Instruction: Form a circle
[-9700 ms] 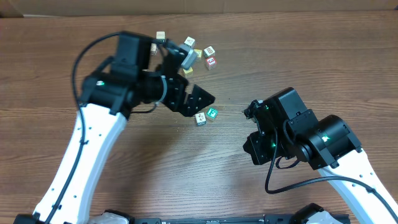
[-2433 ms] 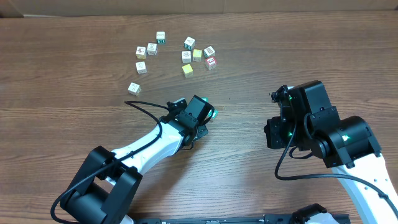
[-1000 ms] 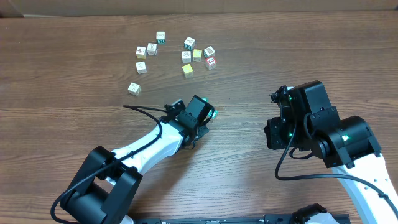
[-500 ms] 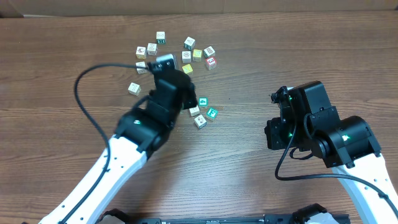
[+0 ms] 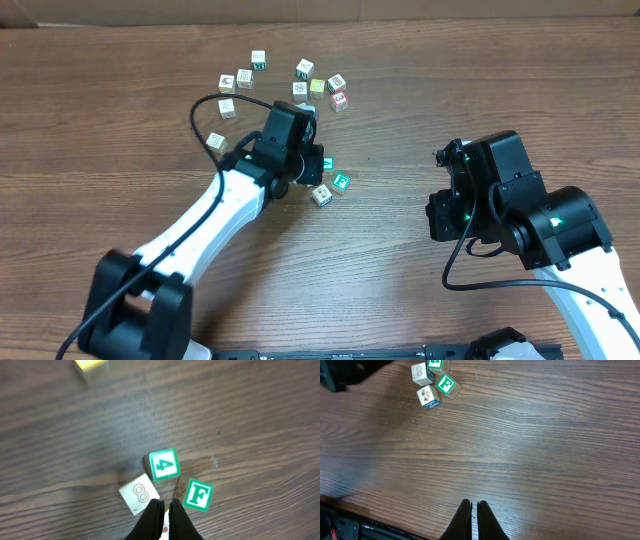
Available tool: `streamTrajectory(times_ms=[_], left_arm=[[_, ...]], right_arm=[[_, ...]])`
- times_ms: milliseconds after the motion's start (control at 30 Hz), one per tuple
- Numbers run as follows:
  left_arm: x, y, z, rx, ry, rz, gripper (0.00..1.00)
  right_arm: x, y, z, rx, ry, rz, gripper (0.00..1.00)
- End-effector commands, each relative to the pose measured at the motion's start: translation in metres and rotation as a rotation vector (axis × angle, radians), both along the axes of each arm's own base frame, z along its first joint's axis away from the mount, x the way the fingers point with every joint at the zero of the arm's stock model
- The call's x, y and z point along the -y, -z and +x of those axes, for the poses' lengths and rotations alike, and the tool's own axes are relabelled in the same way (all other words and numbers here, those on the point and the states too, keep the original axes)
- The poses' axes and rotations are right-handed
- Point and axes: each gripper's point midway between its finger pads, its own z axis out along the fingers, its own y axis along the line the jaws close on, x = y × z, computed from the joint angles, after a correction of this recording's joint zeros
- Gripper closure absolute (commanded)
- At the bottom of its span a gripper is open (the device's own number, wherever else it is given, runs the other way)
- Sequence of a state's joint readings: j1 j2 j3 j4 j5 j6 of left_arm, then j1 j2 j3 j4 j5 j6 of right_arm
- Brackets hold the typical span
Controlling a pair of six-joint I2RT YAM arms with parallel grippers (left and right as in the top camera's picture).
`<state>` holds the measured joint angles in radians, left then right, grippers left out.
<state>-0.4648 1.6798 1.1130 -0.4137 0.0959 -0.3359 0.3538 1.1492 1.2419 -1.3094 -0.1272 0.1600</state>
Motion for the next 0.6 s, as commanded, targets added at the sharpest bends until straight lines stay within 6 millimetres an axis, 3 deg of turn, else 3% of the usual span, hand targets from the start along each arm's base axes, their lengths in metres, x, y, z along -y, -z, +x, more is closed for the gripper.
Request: streamTrajectory(times_ms=[0, 567], left_arm=[[0.008, 0.014, -0.003, -0.031, 0.055, -0.012, 0.96], [0.013, 0.036, -0.011, -0.091, 0.092, -0.007, 0.96]], right_arm=[[-0.001, -0.013, 0.002, 0.041, -0.002, 0.021, 0.96], [-0.001, -0.013, 0.002, 0.044, -0.002, 0.022, 0.96]])
